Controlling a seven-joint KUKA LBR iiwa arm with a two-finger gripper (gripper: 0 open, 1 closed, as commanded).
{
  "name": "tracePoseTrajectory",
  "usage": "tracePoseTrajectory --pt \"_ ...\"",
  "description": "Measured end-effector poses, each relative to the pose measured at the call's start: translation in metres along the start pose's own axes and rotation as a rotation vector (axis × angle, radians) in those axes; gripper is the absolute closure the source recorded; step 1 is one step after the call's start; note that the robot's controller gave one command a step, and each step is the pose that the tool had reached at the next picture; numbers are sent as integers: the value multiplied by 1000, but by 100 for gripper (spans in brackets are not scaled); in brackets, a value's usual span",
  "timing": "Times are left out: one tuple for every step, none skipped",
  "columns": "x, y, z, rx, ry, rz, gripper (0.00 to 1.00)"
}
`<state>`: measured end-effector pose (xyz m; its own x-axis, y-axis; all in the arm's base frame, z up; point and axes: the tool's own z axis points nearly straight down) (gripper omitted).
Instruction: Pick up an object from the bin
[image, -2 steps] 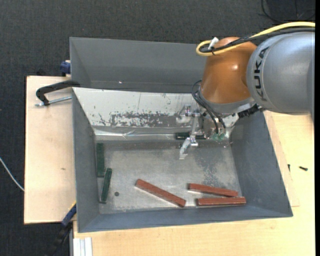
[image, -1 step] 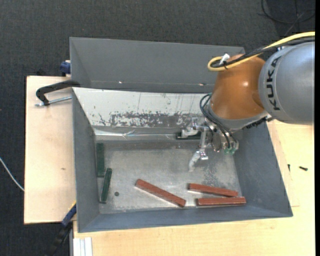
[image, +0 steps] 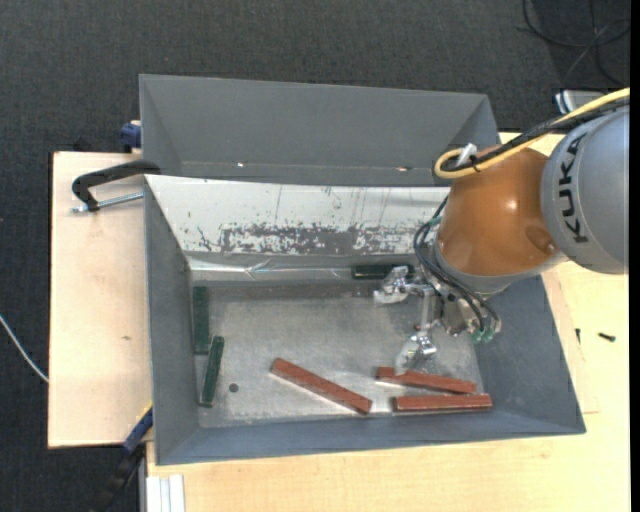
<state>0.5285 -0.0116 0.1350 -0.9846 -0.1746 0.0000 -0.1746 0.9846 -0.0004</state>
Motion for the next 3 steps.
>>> tracePoseTrajectory --pt "36 -3 43 -1 -2 -167 100" --pt "36 -3 43 -1 -2 -167 100" --pt "22 -25 -70 0 -5 -132 100"
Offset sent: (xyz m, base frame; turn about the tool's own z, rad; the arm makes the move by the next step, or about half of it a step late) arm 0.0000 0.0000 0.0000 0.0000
